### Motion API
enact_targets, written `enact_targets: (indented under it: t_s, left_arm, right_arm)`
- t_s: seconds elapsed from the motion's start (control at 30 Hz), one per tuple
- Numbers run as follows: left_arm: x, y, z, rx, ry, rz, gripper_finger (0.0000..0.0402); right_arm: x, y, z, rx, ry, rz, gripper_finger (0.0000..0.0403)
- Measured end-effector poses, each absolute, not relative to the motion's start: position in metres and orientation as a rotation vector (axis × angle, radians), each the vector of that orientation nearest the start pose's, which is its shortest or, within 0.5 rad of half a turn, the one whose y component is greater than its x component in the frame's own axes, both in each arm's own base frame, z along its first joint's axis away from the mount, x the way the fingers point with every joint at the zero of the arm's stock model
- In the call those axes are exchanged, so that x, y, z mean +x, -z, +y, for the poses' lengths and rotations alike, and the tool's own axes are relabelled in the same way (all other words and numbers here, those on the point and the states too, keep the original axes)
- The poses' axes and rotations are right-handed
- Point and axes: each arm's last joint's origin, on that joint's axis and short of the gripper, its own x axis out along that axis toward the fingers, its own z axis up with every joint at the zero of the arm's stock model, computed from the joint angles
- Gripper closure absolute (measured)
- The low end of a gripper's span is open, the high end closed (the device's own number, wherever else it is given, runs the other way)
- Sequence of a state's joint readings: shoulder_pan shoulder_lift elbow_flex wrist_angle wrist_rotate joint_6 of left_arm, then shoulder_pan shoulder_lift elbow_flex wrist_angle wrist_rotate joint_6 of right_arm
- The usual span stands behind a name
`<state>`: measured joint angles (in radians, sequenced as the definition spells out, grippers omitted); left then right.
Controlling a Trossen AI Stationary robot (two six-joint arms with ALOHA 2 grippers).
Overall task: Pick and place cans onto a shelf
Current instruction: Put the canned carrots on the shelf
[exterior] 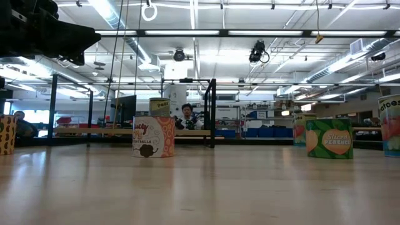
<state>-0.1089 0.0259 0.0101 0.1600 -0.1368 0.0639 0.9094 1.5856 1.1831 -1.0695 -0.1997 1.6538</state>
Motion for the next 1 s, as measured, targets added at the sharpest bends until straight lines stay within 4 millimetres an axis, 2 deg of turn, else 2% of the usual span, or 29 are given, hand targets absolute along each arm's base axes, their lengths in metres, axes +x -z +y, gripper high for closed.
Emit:
enact_targets:
  t_s: [0.13, 0.3, 0.47, 0.57, 0.7, 0.77, 0.87, 1.0]
  left_arm:
    - [0.097, -0.18, -0.007, 0.046, -0.032, -0.142, 0.0296]
    - [0.097, -0.18, -0.007, 0.046, -0.032, -0.142, 0.0296]
    - [0.097, -0.18, -0.007, 0.046, -0.032, -0.142, 0.0296]
    - [0.097, -0.18, -0.007, 0.046, -0.032, -0.142, 0.0296]
    - [0.097, -0.18, -0.007, 0.046, -0.032, -0.142, 0.0296]
    - [0.097, -0.18, -0.007, 0.046, -0.032, -0.142, 0.0296]
    - [0.097, -0.18, -0.007, 0.046, -0.033, -0.142, 0.0296]
    - [0.097, -0.18, -0.007, 0.046, -0.032, -0.142, 0.0296]
  right_arm:
    - [0.167, -0.228, 0.226, 0.7, 0.461, 1.658, 0.0007]
    - [0.165, -0.212, 0.229, 0.732, 0.422, 1.659, 0.0007]
    - [0.161, -0.207, 0.226, 0.717, 0.468, 1.68, 0.001]
    - [0.159, -0.207, 0.224, 0.696, 0.46, 1.731, 0.0024]
    - [0.158, -0.207, 0.223, 0.669, 0.431, 1.766, 0.0063]
    - [0.163, -0.208, 0.22, 0.655, 0.405, 1.764, 0.008]
    - [0.181, -0.213, 0.209, 0.635, 0.344, 1.725, 0.008]
    - [0.215, -0.231, 0.181, 0.582, 0.287, 1.651, 0.008]
